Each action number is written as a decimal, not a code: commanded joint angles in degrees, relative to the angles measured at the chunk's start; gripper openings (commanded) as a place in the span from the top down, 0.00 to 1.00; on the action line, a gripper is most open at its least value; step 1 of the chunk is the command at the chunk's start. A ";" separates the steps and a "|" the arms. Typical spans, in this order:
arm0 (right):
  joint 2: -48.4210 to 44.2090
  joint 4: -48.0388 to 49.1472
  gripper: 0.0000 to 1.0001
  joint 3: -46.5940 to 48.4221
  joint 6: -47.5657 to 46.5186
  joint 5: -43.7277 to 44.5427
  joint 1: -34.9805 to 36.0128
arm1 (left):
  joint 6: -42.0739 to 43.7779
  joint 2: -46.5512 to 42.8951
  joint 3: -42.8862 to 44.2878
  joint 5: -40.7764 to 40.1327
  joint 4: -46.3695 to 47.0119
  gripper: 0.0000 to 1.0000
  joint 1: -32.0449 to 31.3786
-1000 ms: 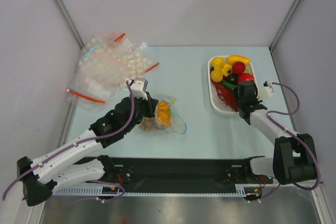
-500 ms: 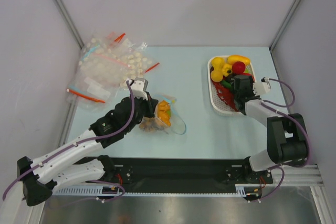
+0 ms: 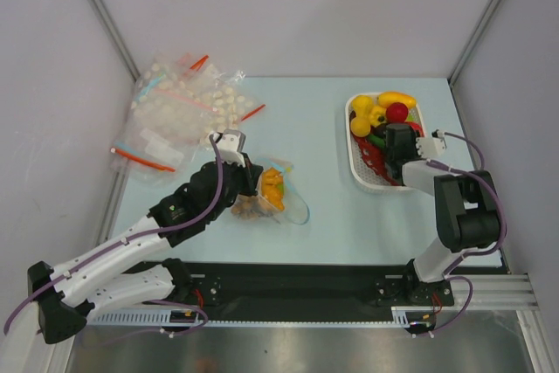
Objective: Place the food in the zip-top bag and seal the zipper
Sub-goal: Pick up the fake vegetable from the bin, then place the fake vegetable in the zipper food storage bag, then adjust the zipper food storage bag at the center of the board, then pick up the fake fruit from the bin.
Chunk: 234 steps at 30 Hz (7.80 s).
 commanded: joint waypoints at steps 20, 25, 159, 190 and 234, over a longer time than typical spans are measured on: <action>-40.85 -11.48 0.94 -6.73 -12.87 -9.47 0.73 | -5.68 9.15 6.61 1.58 4.38 1.00 0.25; -42.54 -8.86 0.96 -7.87 -18.14 -17.73 5.56 | -3.57 10.39 6.54 -2.30 8.25 1.00 0.25; -7.38 -6.91 0.45 14.36 -48.30 0.98 62.26 | -16.05 2.30 7.58 -26.99 -8.88 0.99 1.04; -18.63 -0.41 1.00 2.40 -35.11 -21.95 38.97 | 2.50 24.97 17.78 13.34 -4.49 1.00 -0.55; -24.45 -8.59 0.16 3.27 -39.49 -16.08 9.44 | -7.52 7.13 4.69 -2.31 0.96 1.00 3.94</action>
